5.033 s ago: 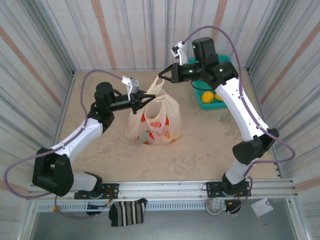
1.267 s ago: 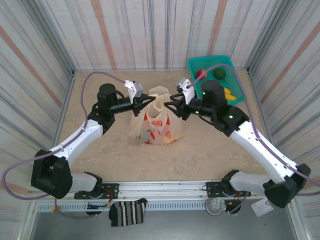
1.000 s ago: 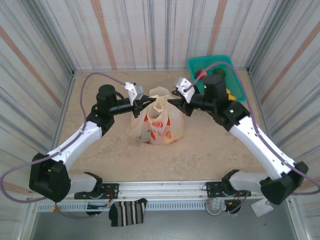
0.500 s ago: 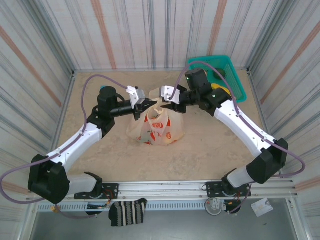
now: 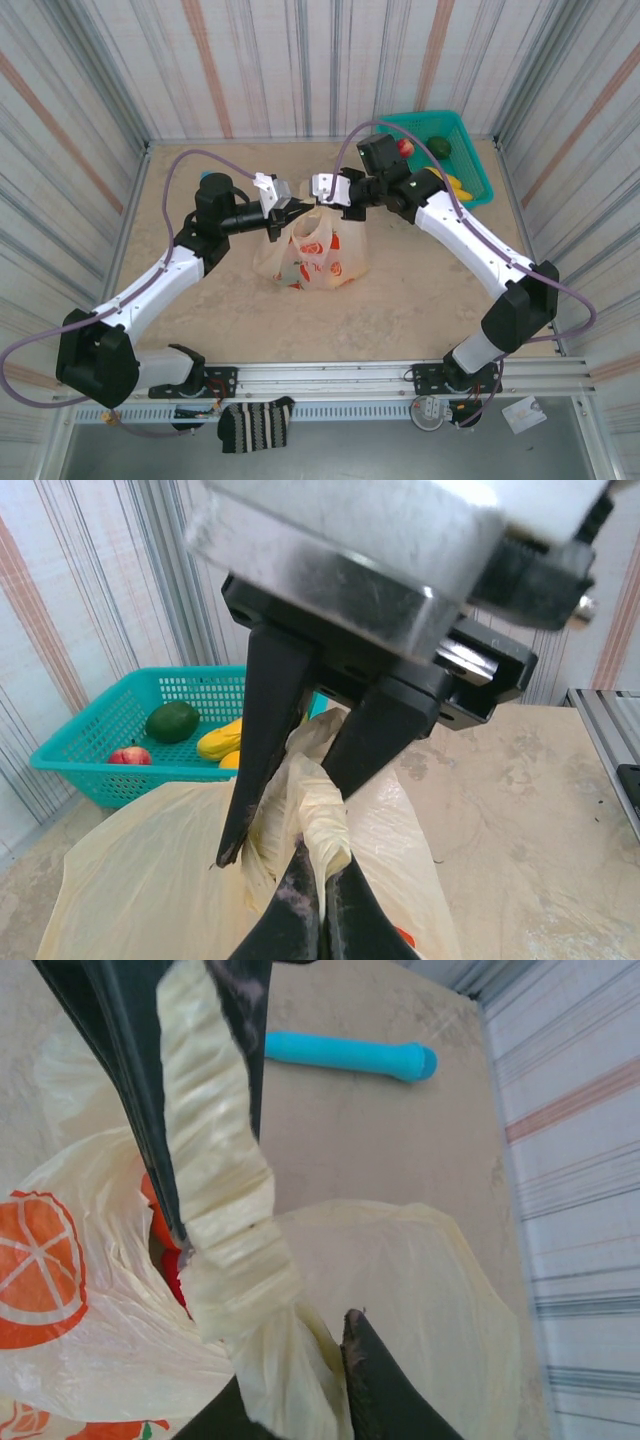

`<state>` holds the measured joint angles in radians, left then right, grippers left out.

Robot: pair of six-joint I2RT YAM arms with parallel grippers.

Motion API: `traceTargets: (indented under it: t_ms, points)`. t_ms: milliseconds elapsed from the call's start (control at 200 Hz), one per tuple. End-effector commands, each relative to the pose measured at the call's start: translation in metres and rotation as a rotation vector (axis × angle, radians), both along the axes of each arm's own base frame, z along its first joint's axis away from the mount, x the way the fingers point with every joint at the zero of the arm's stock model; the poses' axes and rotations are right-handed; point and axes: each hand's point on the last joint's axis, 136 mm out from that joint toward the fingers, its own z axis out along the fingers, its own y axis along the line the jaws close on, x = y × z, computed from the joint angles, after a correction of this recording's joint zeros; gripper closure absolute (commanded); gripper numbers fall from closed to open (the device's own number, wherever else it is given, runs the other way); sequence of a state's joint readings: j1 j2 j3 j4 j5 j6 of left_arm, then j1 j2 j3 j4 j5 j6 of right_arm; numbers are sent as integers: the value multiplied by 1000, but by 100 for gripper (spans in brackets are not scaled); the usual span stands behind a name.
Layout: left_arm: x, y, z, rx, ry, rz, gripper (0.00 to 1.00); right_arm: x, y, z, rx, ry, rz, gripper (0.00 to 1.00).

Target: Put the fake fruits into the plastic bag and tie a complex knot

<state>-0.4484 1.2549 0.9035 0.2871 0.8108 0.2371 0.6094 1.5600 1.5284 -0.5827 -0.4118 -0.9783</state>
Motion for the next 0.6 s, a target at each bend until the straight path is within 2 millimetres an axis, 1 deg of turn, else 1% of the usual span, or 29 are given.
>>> traceTargets:
  t_ms: [0,40,65,205,255,276,346,431,476,596]
  points:
    - [-10,1,14,-9,-48,-22,100,-3,3,12,8,-7,20,86]
    - [-10,1,15,-9,-48,-21,100,-5,3,13,6,-8,30,91]
    - [-10,1,15,-10,-50,-19,100,-6,3,15,4,-12,31,92]
    - [-9,2,18,-15,-54,-12,100,-6,2,10,-34,-25,35,93]
    - [-8,4,18,-17,-55,-5,100,-7,3,8,-40,-21,42,91]
    - [-7,5,19,-19,-55,0,100,-8,3,9,-40,-20,44,89]
    - [-6,6,20,-21,-56,10,100,-12,4,6,-54,-18,57,75]
    - [-4,8,20,-22,-55,19,100,-16,2,1,-93,-27,76,66]
    - [-4,8,19,-21,-53,21,100,-18,0,2,-100,-32,81,61]
    - [-3,8,19,-22,-49,18,100,-24,-1,0,-117,-30,102,45]
